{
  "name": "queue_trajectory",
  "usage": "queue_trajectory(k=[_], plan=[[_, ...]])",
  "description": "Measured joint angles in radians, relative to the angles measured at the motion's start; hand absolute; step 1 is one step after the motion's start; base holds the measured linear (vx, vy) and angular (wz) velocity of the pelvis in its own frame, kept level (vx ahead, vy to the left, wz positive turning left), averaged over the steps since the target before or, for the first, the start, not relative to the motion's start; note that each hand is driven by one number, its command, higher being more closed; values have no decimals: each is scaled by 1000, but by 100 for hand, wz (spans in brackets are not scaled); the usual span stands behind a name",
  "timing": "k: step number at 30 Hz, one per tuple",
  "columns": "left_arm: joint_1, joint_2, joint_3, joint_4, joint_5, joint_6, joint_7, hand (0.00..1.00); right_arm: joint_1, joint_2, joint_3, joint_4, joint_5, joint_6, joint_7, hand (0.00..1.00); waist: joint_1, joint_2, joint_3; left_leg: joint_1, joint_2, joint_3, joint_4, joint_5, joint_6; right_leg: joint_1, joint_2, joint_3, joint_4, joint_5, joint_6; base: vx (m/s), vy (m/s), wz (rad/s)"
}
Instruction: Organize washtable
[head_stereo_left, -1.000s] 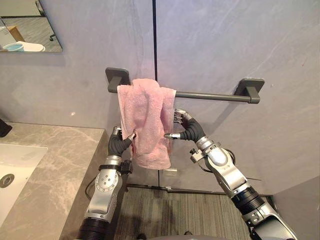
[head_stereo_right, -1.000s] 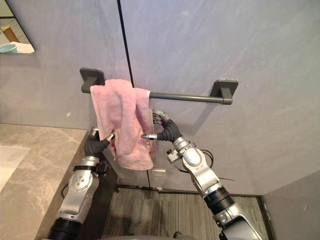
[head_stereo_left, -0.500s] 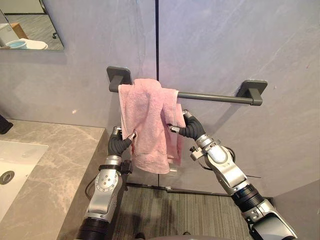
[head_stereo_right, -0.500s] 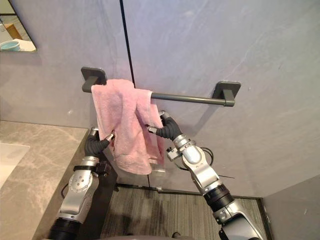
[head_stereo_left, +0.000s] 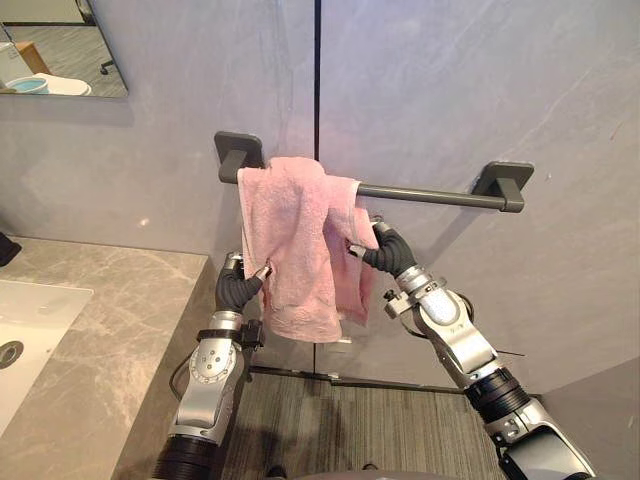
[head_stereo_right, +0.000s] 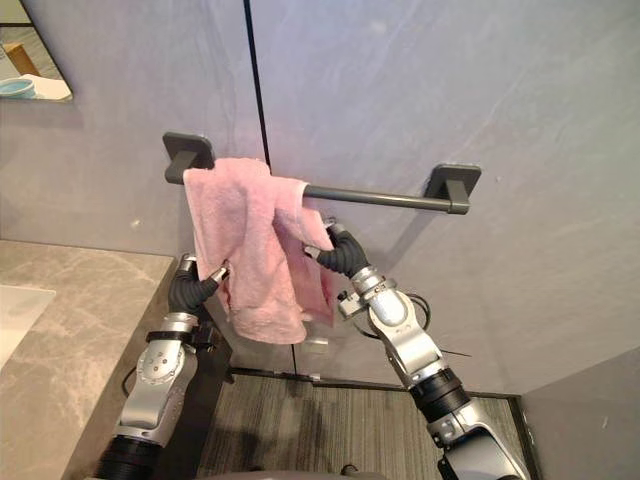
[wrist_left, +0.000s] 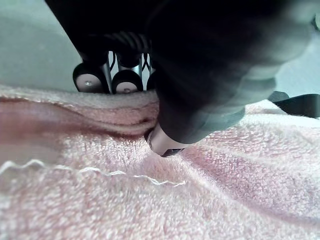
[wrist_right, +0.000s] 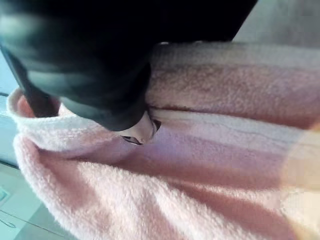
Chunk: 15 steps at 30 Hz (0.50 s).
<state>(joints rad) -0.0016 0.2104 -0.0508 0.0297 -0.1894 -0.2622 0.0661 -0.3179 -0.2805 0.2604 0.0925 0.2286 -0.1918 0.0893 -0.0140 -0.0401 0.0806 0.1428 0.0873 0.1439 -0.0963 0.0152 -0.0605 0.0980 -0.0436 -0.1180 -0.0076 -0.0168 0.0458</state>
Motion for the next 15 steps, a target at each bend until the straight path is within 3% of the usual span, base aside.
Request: queue_trajectory(k=[15], plan=[[22,-28,60,-88,-14,-8,-24,100,177,0,-224,-126,92,-40,5,100,-27,3,2,2,0,10,0,-3,-3,-1,0,9,-7,1,1,0,0,-1]])
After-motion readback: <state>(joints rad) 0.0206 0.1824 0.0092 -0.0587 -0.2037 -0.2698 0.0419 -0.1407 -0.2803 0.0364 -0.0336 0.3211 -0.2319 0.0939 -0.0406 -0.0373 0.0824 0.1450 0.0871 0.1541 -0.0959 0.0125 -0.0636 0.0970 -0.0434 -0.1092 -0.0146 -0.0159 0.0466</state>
